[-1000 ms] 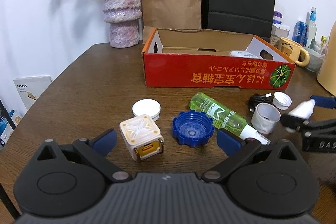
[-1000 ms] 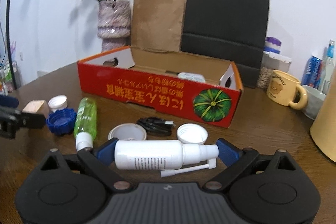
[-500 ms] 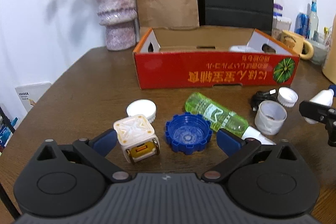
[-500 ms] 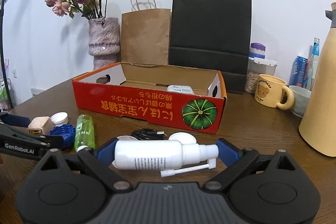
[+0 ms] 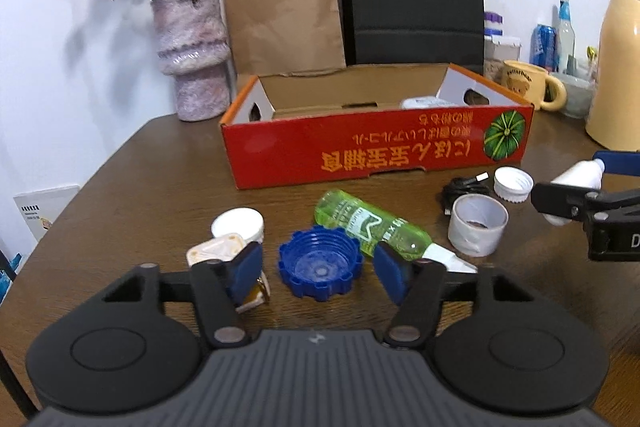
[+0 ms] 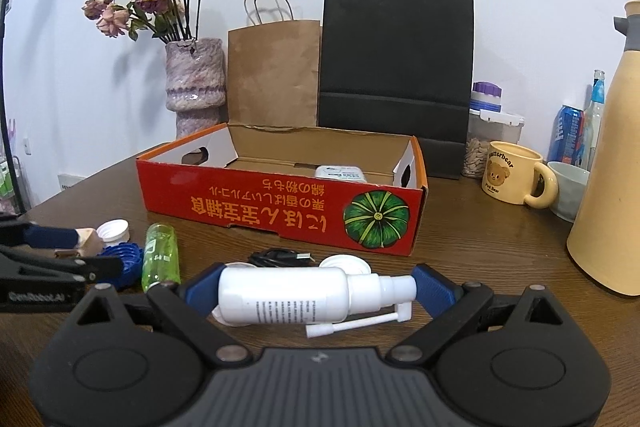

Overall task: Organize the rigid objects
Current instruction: 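Grasp the blue bottle cap with the left tool, then carry the blue cap with the left tool toward the red box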

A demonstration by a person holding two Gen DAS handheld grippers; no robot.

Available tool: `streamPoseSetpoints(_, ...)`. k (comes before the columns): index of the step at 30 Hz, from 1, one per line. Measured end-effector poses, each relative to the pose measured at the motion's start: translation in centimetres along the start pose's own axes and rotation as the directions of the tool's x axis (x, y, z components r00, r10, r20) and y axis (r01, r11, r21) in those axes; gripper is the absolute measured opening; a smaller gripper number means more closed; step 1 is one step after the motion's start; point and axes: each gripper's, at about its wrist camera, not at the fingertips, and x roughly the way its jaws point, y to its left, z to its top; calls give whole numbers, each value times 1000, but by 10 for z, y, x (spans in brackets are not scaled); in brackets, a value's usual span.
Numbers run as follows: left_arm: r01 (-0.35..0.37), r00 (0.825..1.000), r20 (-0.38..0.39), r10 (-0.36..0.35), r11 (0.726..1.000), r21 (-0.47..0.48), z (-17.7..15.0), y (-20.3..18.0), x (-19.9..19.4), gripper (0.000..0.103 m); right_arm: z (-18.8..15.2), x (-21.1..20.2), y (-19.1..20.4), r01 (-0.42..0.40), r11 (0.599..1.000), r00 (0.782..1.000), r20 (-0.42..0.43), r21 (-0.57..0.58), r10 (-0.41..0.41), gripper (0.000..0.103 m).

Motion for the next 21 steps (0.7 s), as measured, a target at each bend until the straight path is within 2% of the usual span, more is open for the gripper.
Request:
streamPoseSetpoints(9, 13, 998, -60, -14, 1000, -17, 2, 3, 18, 62, 0, -1, 0, -4, 1000, 1000, 1, 1, 4, 98)
streamPoseSetpoints(15, 5, 998, -61, -6, 1000, -17, 6, 3, 27, 62, 1, -1, 0, -5, 1000, 1000, 1, 1, 5, 98)
streamPoseSetpoints(17, 9, 998, -65, -10, 1000, -5, 5, 0, 29, 55, 1, -1, 0, -5, 1000, 1000, 0, 1, 5, 98)
streamPoseSetpoints(21, 21, 998, -62, -22, 1000, -22, 5, 3, 27, 54, 1, -2, 2, -3, 1000, 1000, 4, -4, 3, 98)
